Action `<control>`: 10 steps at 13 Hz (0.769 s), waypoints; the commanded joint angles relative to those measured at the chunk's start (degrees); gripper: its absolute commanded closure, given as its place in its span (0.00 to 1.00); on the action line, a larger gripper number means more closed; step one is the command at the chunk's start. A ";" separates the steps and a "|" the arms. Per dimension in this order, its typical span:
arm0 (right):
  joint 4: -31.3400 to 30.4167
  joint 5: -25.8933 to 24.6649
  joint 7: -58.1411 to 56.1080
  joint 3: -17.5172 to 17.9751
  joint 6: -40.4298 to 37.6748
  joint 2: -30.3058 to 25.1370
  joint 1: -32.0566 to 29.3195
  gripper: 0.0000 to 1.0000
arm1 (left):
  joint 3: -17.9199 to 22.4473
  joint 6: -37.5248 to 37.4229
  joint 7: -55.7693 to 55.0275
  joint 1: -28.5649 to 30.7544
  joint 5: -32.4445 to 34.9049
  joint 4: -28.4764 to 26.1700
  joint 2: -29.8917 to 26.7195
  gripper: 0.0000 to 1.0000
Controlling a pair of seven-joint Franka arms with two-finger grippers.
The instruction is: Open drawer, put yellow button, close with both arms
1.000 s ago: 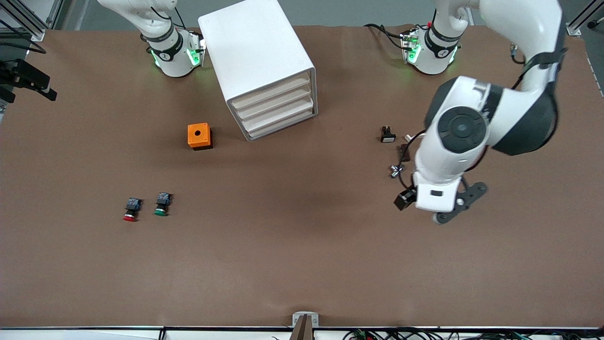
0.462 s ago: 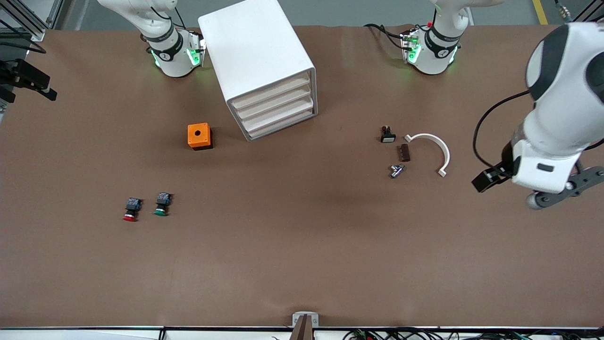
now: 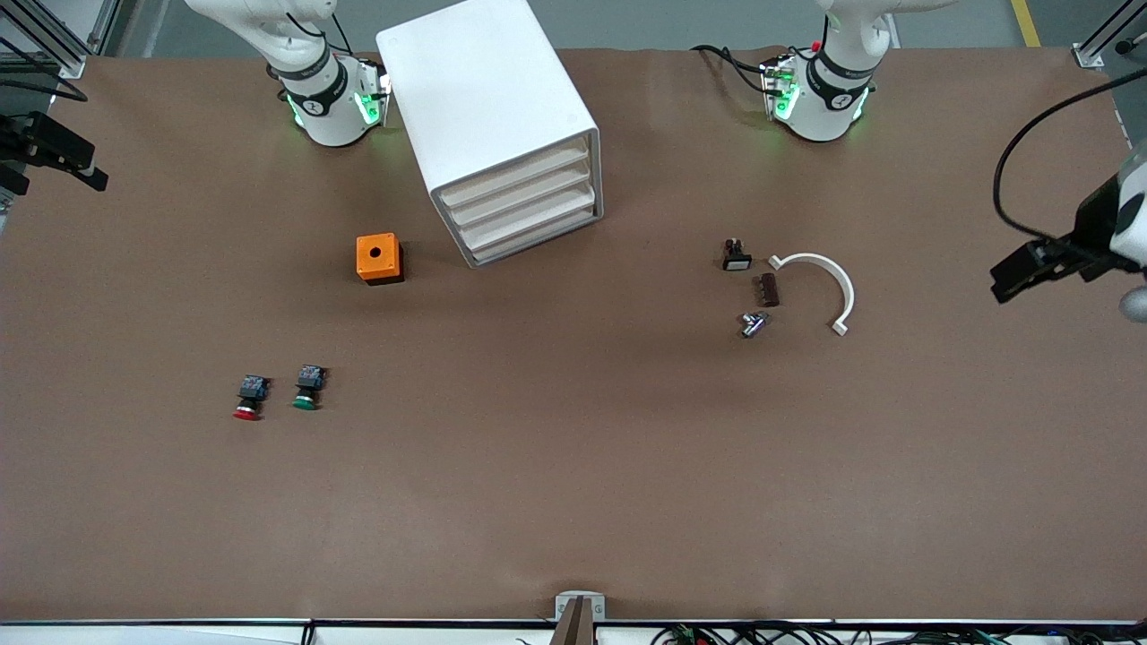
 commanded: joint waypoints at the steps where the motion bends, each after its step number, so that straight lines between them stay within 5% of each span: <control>1: 0.25 0.09 -0.44 -0.15 -0.64 -0.45 0.02 0.00 | 5.50 0.99 4.31 -4.45 -1.97 -9.48 -8.08 0.00; 10: 0.16 0.00 -0.53 -0.15 -0.46 -0.45 0.02 0.00 | 5.07 1.08 4.58 -4.64 -3.38 -15.12 -13.28 0.00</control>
